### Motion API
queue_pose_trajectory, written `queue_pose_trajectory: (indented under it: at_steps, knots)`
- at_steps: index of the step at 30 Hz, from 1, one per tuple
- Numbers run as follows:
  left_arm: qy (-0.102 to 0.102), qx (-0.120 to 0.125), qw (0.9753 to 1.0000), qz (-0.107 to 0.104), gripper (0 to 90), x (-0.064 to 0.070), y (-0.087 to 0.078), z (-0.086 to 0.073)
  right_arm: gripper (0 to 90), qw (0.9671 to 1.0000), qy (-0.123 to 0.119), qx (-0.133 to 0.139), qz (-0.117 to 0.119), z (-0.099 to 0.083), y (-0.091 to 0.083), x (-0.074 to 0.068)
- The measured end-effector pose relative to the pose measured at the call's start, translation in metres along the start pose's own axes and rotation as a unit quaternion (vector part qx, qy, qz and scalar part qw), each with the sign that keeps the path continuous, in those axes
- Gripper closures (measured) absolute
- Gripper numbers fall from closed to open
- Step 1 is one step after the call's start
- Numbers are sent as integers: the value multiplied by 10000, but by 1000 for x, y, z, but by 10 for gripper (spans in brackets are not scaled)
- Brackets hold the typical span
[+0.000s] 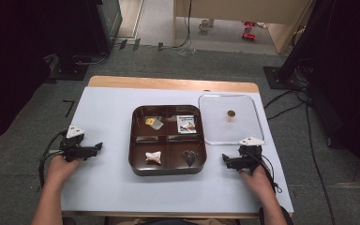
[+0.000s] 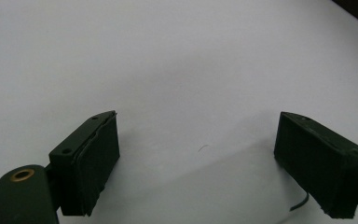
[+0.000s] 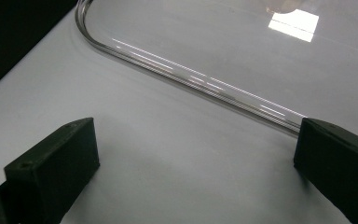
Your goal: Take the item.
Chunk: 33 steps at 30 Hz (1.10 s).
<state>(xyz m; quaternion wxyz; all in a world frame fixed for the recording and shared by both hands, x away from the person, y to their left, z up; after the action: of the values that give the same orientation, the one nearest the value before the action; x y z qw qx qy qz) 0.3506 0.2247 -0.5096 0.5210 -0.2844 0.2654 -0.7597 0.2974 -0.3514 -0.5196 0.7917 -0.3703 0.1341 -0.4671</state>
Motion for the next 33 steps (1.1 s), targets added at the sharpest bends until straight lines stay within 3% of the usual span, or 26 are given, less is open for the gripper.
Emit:
queue_pose_trajectory:
  at_steps: [23, 33]
  knots:
    - [1, 2, 10000, 8, 137, 0, 0, 0, 0, 10000, 2, 4, 0, 0, 0, 0]
    - [-106, -84, 9998, 116, 150, 3, -2, 1, 0, 10000, -3, 1, 0, 0, 0, 0]
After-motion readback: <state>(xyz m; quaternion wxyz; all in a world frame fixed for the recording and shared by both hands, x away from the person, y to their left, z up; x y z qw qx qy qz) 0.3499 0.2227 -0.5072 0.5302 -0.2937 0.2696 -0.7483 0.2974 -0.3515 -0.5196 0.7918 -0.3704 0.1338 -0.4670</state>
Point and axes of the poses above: each handheld gripper's, and its own axes: y roughly forward along the jaws, z roughly out of its top, x roughly to its right, the point moved 2 cm from there along y, roughly forward along the jaws, and after that the axes turned 13 degrees about -y, right-handed, at the moved point
